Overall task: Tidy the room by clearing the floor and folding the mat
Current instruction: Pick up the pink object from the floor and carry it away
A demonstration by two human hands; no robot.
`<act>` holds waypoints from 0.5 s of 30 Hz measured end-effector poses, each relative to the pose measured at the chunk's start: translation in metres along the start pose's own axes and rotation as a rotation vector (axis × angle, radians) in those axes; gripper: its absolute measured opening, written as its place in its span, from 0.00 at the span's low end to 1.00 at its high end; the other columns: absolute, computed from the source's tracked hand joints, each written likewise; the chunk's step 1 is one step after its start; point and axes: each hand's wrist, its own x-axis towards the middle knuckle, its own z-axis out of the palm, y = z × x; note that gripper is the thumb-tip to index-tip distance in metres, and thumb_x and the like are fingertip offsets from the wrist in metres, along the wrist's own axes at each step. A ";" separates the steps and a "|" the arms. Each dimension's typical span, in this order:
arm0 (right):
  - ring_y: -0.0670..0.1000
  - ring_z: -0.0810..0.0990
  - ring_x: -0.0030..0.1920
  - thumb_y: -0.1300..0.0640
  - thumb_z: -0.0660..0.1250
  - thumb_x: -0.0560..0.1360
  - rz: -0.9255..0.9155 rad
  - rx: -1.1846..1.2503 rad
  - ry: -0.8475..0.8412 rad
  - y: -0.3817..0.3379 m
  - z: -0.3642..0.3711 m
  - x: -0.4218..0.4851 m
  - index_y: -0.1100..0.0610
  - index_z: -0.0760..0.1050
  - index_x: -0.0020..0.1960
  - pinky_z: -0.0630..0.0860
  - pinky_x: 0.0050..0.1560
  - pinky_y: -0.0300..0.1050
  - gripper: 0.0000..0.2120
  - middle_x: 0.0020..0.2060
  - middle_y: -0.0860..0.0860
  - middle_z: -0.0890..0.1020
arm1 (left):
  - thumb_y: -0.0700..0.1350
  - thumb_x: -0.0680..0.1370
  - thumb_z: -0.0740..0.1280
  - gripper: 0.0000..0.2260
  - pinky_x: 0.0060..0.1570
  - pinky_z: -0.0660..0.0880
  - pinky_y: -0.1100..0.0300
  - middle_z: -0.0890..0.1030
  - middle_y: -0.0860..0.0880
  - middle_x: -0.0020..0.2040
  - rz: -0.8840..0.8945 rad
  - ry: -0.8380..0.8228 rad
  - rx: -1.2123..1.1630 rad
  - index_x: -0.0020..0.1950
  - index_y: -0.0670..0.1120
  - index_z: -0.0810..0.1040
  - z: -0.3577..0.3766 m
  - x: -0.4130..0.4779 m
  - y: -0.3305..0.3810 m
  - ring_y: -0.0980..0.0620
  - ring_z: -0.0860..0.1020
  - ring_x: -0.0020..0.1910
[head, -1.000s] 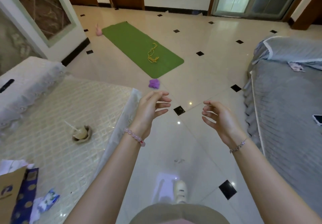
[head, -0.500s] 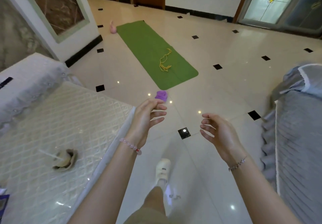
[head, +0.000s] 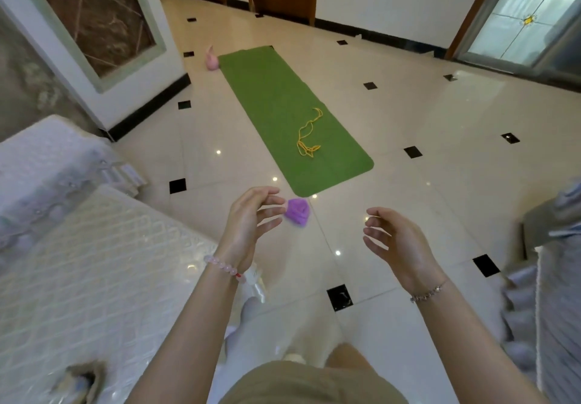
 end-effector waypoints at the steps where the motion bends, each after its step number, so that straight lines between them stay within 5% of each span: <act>1: 0.49 0.77 0.38 0.59 0.61 0.77 0.003 0.004 -0.006 -0.006 0.003 0.015 0.56 0.78 0.43 0.74 0.47 0.45 0.08 0.33 0.50 0.77 | 0.42 0.80 0.58 0.09 0.46 0.76 0.58 0.80 0.49 0.39 -0.004 0.006 0.002 0.46 0.45 0.78 0.003 0.014 0.003 0.52 0.79 0.39; 15: 0.49 0.77 0.38 0.59 0.62 0.77 0.097 -0.075 -0.090 -0.123 0.037 0.267 0.56 0.76 0.43 0.74 0.50 0.46 0.06 0.34 0.51 0.77 | 0.41 0.80 0.57 0.10 0.47 0.75 0.57 0.79 0.48 0.41 -0.052 0.107 -0.047 0.46 0.46 0.77 0.099 0.246 0.052 0.51 0.78 0.41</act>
